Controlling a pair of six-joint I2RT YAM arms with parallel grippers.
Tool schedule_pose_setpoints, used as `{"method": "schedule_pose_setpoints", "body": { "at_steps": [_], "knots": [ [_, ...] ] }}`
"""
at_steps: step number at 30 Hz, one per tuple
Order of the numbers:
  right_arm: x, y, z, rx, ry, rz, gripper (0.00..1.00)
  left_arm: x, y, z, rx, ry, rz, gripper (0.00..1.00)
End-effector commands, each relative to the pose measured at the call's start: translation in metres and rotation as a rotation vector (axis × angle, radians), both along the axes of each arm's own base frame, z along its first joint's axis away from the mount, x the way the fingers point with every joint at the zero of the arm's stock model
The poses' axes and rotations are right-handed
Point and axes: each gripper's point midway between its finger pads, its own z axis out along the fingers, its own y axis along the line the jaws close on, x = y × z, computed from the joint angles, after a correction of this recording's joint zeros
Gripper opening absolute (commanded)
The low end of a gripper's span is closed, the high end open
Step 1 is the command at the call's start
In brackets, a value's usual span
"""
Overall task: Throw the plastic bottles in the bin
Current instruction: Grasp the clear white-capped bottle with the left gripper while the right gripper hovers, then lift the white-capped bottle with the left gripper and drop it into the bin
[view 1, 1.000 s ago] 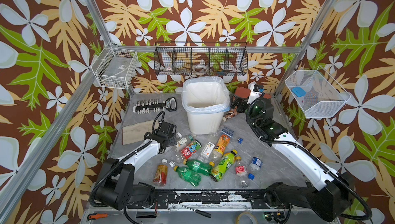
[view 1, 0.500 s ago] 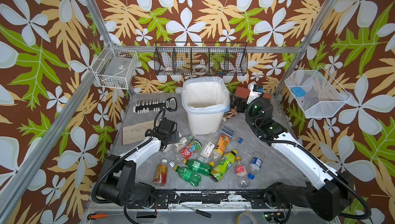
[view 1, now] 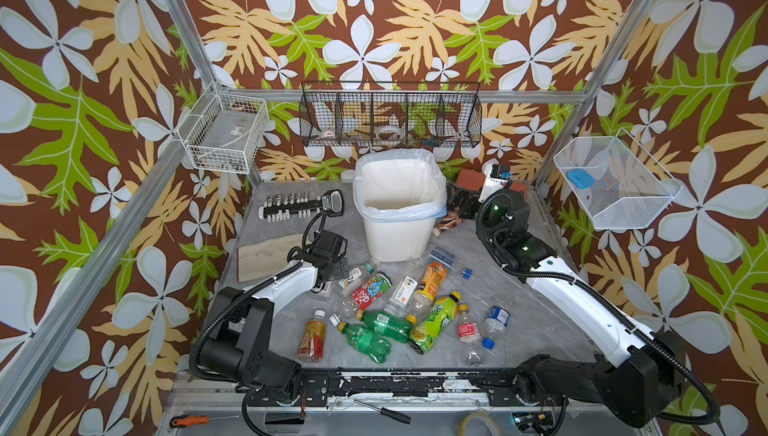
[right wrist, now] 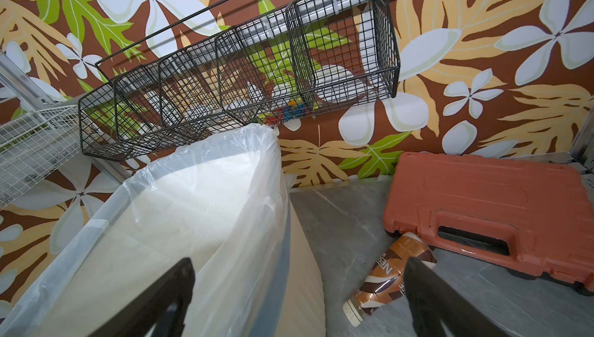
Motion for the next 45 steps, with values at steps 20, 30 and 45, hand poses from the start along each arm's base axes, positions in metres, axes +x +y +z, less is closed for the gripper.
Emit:
{"method": "schedule_pose_setpoints", "body": {
  "at_steps": [20,30,45],
  "knots": [
    [0.002,0.002,0.003,0.021,-0.023,0.002,1.00,-0.008,0.007,-0.018,-0.017,0.037,0.054,0.91],
    [0.001,-0.002,0.003,0.020,-0.028,-0.008,1.00,0.001,0.013,-0.015,-0.034,0.008,0.078,0.68],
    [-0.001,-0.009,0.001,-0.017,-0.008,-0.041,0.99,0.037,-0.004,0.132,-0.258,-0.474,0.035,0.56]
  ]
}}
